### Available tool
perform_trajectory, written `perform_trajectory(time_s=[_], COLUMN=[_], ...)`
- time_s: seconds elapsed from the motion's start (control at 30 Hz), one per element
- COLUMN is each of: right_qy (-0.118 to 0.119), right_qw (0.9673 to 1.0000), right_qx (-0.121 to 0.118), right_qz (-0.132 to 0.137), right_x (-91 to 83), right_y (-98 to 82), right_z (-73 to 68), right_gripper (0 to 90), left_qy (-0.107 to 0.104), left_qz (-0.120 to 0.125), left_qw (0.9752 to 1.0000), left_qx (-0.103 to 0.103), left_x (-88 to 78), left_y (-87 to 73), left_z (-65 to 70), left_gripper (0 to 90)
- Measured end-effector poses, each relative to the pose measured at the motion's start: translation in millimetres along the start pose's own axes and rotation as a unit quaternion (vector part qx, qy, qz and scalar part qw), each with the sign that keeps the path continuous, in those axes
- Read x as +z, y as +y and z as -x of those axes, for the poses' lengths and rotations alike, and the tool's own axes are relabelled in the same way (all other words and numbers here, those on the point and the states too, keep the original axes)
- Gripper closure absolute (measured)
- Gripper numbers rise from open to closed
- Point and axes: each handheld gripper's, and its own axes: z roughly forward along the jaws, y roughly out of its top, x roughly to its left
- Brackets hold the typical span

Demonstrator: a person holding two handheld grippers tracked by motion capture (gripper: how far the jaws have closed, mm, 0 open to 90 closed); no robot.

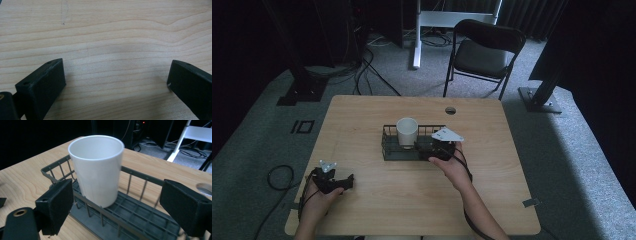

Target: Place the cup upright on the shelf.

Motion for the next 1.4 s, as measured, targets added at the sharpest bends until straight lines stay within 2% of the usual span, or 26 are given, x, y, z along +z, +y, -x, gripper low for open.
perform_trajectory(time_s=[0.27, 0.73, 1.3, 1.4], right_qy=[-0.011, -0.03, -0.062, -0.076], right_qw=[0.9999, 0.9994, 0.9967, 0.9952], right_qx=[-0.005, 0.014, 0.035, 0.038], right_qz=[0.0, -0.007, -0.038, -0.048], right_x=[-20.4, -42.9, -59.7, -64.5], right_y=[-12.5, -44.5, -80.2, -88.2], right_z=[11.1, 33.0, 58.7, 65.8], right_gripper=[11.8, 11.8, 11.8, 11.8], left_qy=[0.0, 0.0, 0.0, 0.0], left_qz=[0.0, 0.0, 0.0, 0.0], left_qw=[1.0, 1.0, 1.0, 1.0], left_qx=[-0.001, -0.001, -0.001, -0.001], left_x=[0.0, 0.0, 0.0, 0.0], left_y=[0.0, 0.0, 0.0, 0.0], left_z=[0.1, 0.2, 0.2, 0.2], left_gripper=[1.9, 1.9, 2.0, 1.9])
